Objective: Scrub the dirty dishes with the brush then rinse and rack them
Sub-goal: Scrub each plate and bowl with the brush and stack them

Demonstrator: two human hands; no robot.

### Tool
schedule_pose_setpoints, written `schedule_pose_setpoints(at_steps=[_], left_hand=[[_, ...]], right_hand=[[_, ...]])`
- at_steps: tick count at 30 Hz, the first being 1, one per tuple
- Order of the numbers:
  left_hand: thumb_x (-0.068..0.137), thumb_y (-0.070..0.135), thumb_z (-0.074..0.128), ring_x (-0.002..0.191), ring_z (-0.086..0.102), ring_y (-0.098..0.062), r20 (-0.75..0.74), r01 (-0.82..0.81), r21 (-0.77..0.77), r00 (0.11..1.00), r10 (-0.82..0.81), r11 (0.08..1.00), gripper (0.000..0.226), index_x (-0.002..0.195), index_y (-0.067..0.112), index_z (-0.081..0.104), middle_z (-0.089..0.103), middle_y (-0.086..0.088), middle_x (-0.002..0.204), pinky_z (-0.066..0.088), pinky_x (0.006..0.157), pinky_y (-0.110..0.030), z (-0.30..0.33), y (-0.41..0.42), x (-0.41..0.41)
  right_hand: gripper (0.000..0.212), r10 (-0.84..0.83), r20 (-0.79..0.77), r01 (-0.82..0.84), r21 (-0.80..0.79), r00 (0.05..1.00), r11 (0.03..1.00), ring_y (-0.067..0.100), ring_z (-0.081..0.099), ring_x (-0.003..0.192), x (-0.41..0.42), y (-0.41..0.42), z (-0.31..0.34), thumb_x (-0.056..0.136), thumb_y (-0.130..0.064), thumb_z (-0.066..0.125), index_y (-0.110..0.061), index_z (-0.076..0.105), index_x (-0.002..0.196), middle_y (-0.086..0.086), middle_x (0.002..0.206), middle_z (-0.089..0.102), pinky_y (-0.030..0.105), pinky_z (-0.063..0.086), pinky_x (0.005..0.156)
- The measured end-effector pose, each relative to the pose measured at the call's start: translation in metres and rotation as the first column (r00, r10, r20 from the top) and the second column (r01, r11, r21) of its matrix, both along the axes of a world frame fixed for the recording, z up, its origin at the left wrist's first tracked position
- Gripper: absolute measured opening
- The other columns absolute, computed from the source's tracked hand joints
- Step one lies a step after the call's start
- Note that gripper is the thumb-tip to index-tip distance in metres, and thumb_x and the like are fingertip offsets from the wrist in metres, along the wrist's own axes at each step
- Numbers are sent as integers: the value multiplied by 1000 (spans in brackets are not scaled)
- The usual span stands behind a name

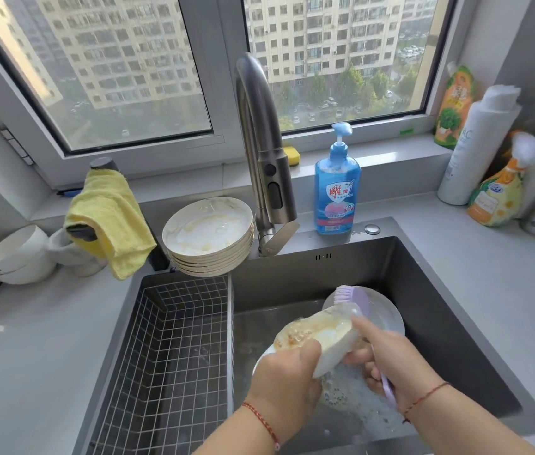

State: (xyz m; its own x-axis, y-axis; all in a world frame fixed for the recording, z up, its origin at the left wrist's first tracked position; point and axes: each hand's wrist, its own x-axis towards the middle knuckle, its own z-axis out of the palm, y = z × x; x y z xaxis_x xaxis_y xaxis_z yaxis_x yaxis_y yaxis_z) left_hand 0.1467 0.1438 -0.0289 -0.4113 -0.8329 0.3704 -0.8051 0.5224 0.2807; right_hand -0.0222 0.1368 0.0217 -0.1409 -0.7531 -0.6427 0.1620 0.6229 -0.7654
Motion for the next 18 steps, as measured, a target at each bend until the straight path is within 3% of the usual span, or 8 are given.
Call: schedule_pose_setpoints(at_steps=[3,5,8,10,13,15,16,18], left_hand=[[66,24,73,59,58,-16,-225,-272,267,915,334,924,37,87,23,42,56,7,69,35,48,-18,19,-3,6],[69,28,79,67,58,-9,-326,-295,445,826,460,846,39,85,24,44,57,8,76,41,52,-15,24,-7,11],[66,21,84,68,56,-1,-426,-246,481,773,470,841,39,82,23,48,59,9,79,45,55,-11,32,-12,16],[66,16,84,69,57,-2,-452,-227,525,742,495,820,38,84,22,52,60,7,80,44,55,-10,35,-15,17],[62,7,86,74,63,-13,-523,-178,600,652,550,780,41,85,25,56,66,6,83,47,58,-10,35,-20,17],[60,1,87,78,65,-19,-556,-156,619,605,570,770,44,86,23,60,69,3,84,49,63,-13,34,-22,17],[61,-1,87,77,65,-18,-555,-162,617,604,572,770,45,88,22,60,69,4,84,48,60,-11,36,-21,17],[63,1,86,73,63,-9,-538,-179,599,632,558,781,42,88,21,58,66,4,84,46,55,-10,41,-18,18]], right_hand=[[31,5,-102,-10,-49,995,999,13,26,37,-12,0,2,98,-42,46,-15,58,104,10,63,69,19,26,41],[27,16,-131,-26,-77,991,997,15,26,37,-17,4,2,100,-32,43,-14,60,112,7,53,59,20,25,41],[31,144,-255,-197,-199,956,960,11,27,39,-13,13,12,100,-25,41,-42,62,115,-4,47,40,21,24,39],[39,230,-375,-362,-333,898,871,5,36,36,-3,23,31,100,-20,42,-58,53,107,-14,42,44,17,30,39],[43,379,-592,-645,-337,711,686,2,58,58,11,43,44,97,-24,49,-64,48,113,-13,69,66,17,45,55],[41,432,-686,-738,-229,585,634,2,53,61,16,51,45,96,-33,48,-59,43,127,-10,72,62,15,41,60],[40,421,-711,-743,-215,564,634,3,51,58,15,50,43,96,-35,47,-60,42,127,-9,70,60,15,40,58],[38,341,-714,-683,-258,611,684,6,54,56,6,39,40,97,-33,45,-66,44,116,-11,71,65,19,42,55]])
